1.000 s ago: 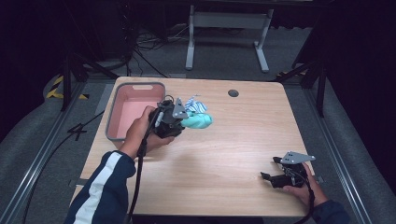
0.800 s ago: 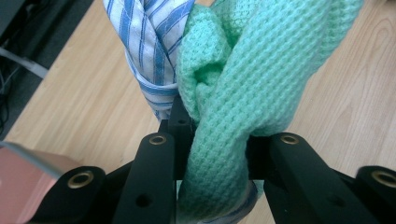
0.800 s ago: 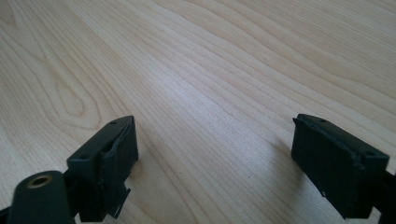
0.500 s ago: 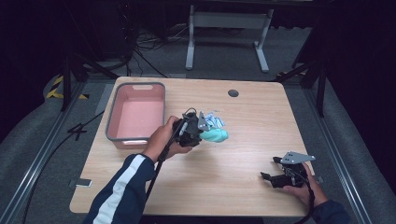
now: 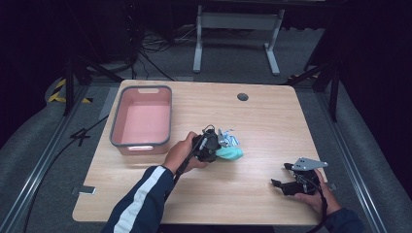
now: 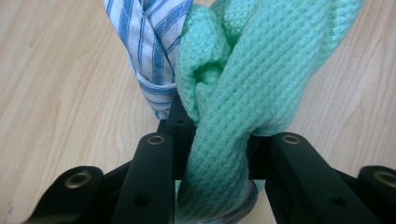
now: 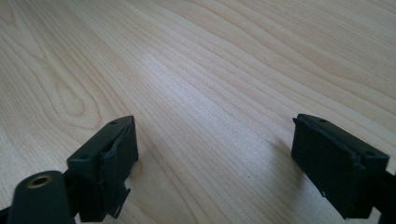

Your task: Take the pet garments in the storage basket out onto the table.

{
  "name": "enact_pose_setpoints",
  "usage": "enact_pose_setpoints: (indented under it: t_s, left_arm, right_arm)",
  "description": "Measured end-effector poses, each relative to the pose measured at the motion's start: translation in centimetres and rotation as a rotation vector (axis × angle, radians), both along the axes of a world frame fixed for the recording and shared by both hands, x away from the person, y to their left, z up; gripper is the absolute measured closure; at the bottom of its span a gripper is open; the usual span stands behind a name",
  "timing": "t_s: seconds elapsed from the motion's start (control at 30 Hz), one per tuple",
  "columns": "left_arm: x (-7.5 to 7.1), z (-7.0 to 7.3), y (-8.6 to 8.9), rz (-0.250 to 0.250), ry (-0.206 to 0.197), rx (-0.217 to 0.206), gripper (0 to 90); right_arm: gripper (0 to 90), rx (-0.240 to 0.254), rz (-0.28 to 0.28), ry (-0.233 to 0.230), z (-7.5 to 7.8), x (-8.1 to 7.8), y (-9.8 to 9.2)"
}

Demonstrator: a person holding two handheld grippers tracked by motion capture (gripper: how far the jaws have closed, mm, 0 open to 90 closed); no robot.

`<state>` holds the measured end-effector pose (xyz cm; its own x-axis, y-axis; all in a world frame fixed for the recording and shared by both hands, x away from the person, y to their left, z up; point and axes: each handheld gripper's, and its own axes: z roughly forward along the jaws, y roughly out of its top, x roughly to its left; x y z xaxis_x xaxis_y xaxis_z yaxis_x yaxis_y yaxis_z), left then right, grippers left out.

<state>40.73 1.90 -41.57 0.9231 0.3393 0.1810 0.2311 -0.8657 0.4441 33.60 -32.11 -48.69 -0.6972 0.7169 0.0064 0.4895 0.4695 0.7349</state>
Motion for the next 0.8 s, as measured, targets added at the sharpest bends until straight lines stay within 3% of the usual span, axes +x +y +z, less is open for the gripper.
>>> enact_pose_setpoints:
  t_s: [0.13,0.43,0.6,0.73,0.8]
  left_arm:
    - [-0.1,-1.0,-0.3,0.002,0.023,0.009,69.1]
    - [-0.2,-1.8,-0.3,0.001,0.043,0.001,64.3]
    - [-0.3,-2.4,-0.6,0.008,0.058,0.007,51.2]
    - [-0.2,-2.4,-0.5,0.013,0.072,-0.009,46.9]
    - [-0.2,-2.4,-0.4,0.017,0.087,-0.015,38.9]
  right_arm:
    - [15.1,0.0,0.0,0.0,0.0,0.0,0.0]
    - [15.1,0.0,0.0,0.0,0.0,0.0,0.0]
    - [15.1,0.0,0.0,0.0,0.0,0.0,0.0]
    - [15.1,0.0,0.0,0.0,0.0,0.0,0.0]
    - [15.1,0.0,0.0,0.0,0.0,0.0,0.0]
